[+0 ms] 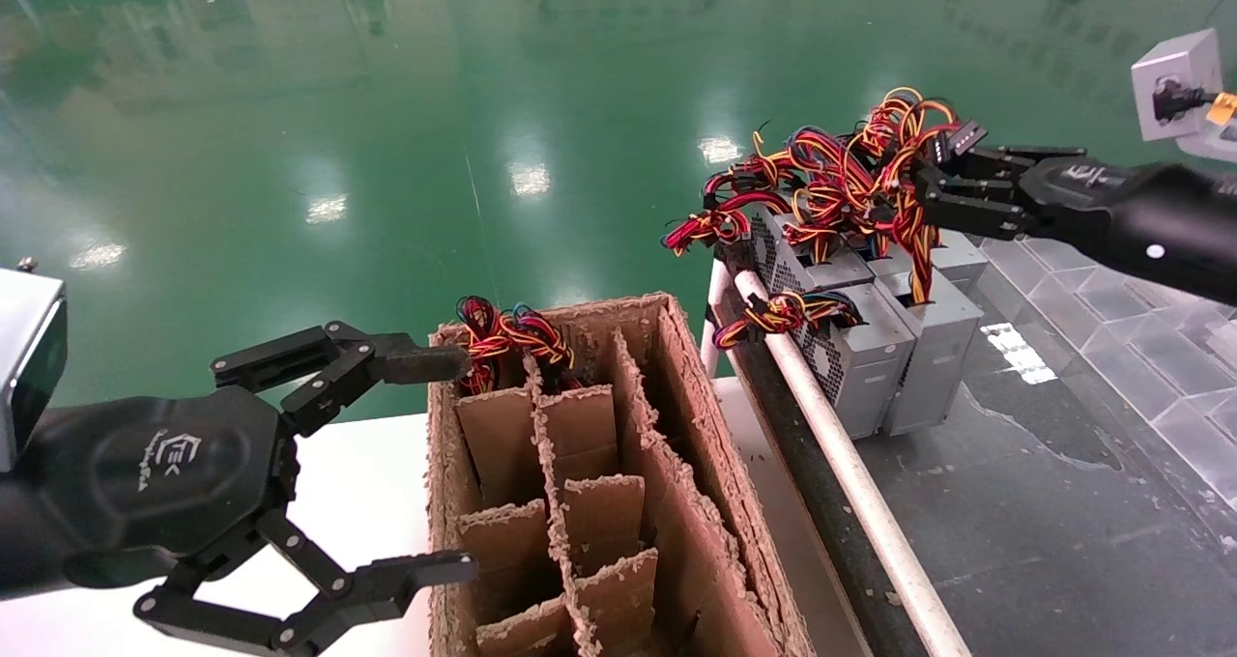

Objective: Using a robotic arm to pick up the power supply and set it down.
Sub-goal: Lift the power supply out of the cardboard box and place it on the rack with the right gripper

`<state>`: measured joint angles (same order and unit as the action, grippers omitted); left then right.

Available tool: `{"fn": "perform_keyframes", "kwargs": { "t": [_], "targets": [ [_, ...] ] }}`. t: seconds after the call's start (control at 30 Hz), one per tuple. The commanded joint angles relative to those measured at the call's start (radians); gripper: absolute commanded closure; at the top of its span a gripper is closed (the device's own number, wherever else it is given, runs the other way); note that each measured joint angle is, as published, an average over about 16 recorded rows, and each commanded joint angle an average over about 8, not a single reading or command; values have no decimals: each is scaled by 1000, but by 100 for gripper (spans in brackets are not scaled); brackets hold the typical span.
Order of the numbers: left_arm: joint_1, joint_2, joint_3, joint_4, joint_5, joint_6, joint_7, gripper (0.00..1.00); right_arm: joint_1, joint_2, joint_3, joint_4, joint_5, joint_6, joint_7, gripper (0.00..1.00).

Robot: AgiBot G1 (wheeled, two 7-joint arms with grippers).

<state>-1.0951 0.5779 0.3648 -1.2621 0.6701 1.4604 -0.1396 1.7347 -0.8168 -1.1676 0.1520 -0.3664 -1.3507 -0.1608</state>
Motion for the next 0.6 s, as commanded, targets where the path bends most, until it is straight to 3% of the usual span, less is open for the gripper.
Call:
{"fn": "perform_keyframes", "kwargs": {
  "t": [0.03, 0.6],
  "targets": [
    [0, 0, 0, 0, 0, 0, 0, 0, -7, -3, 0, -3, 1, 4, 0, 0],
    [0, 0, 0, 0, 0, 0, 0, 0, -21, 29, 3, 16, 5, -8, -6, 0]
  ]
}}
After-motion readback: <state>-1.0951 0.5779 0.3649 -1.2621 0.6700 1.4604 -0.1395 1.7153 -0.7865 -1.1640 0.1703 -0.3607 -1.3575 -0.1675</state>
